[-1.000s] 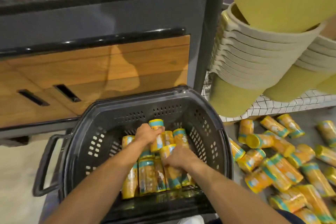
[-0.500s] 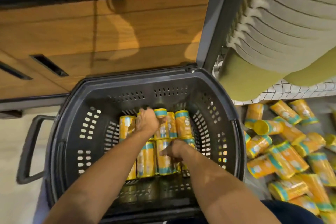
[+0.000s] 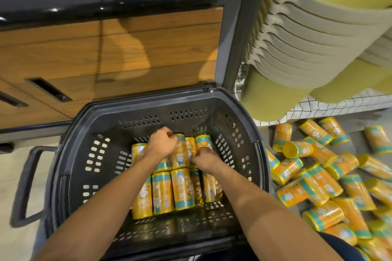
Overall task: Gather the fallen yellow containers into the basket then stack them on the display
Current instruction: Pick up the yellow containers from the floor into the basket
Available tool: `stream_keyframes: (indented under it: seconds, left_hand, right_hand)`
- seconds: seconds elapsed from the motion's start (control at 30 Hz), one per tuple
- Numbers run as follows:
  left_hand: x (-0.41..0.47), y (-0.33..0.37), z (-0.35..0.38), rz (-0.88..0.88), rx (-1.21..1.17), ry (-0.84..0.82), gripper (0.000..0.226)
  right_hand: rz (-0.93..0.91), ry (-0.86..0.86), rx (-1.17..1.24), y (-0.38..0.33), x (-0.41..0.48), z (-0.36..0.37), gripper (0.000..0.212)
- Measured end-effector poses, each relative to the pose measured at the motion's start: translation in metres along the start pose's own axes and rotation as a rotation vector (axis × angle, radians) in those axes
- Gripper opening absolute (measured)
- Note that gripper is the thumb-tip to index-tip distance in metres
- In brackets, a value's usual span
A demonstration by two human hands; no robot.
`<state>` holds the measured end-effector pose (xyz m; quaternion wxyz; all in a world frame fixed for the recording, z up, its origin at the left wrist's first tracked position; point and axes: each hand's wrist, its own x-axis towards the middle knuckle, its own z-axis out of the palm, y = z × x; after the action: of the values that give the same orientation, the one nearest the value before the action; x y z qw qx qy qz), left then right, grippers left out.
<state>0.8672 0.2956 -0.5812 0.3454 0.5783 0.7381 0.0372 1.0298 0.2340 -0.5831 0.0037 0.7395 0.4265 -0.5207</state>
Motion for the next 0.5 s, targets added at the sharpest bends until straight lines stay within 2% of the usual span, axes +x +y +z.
stream_keyframes:
  seconds: [0.17,0.33,0.5]
  left_hand:
    - [-0.042,0.031,-0.036,0.137,-0.261,0.037,0.010]
    - [-0.103,0.081,-0.061,0.366,-0.461,0.080,0.011]
    - [-0.173,0.139,-0.049,0.580,-0.542,0.000,0.019]
  right_hand:
    - [-0.203,0.173,0.100,-0.010,-0.042,-0.045,0.037]
    - [-0.431,0.430,0.237,-0.009,-0.115,-0.115,0.030]
    - [-0.436,0.611,0.401,0.045,-0.182,-0.172,0.034]
